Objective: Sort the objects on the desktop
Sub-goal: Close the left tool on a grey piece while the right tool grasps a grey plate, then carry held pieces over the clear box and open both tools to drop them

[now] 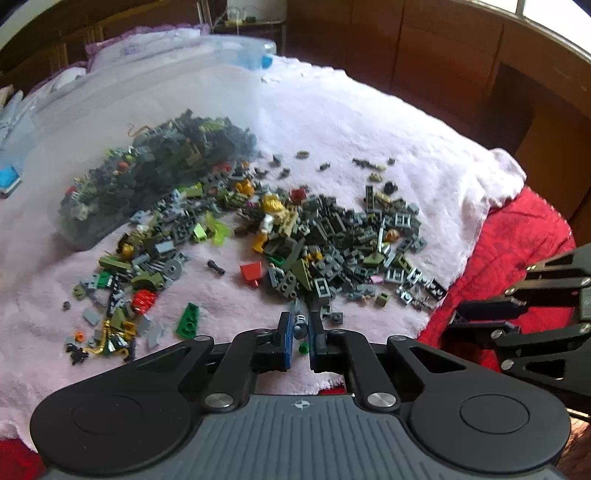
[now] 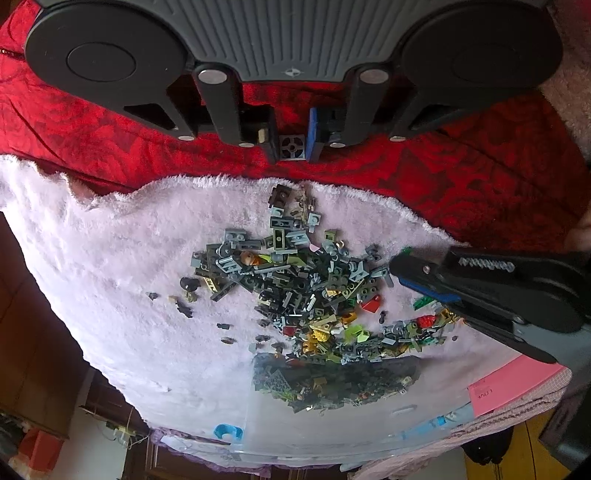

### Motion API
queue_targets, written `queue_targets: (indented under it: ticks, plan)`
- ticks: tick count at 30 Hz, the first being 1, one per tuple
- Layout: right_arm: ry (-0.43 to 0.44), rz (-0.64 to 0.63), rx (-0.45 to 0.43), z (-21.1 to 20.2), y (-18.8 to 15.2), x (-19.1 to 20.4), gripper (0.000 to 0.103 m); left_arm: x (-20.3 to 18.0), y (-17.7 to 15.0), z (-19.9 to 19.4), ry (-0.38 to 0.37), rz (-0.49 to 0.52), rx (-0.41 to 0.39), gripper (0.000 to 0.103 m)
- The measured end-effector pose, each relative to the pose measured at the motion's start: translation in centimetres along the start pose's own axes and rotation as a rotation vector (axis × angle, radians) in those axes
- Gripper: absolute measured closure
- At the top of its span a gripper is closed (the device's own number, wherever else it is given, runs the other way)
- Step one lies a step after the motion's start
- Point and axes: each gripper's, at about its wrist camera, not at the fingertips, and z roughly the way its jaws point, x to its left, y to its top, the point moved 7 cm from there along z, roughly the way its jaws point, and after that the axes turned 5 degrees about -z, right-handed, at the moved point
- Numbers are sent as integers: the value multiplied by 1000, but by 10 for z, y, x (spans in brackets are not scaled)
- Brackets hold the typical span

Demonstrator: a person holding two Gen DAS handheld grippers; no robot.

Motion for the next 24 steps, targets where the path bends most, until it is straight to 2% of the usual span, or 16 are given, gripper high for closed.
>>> queue_targets:
  ticks: [8,13,15,24]
  plan:
    - [9,-8,13,0,-1,3,83,-1,0,-5,-6,-2,-4,92]
    - [16,-4,26,3,-2,3,83,-3,1,-7,-8,4,-12,92]
    - [16,-9,27,3,-3,4,86,-2,1,-7,-9,-2,-12,92]
    - [-15,-39,-11,-8,8,4,87,5,10,-19,-4,-30,-47,92]
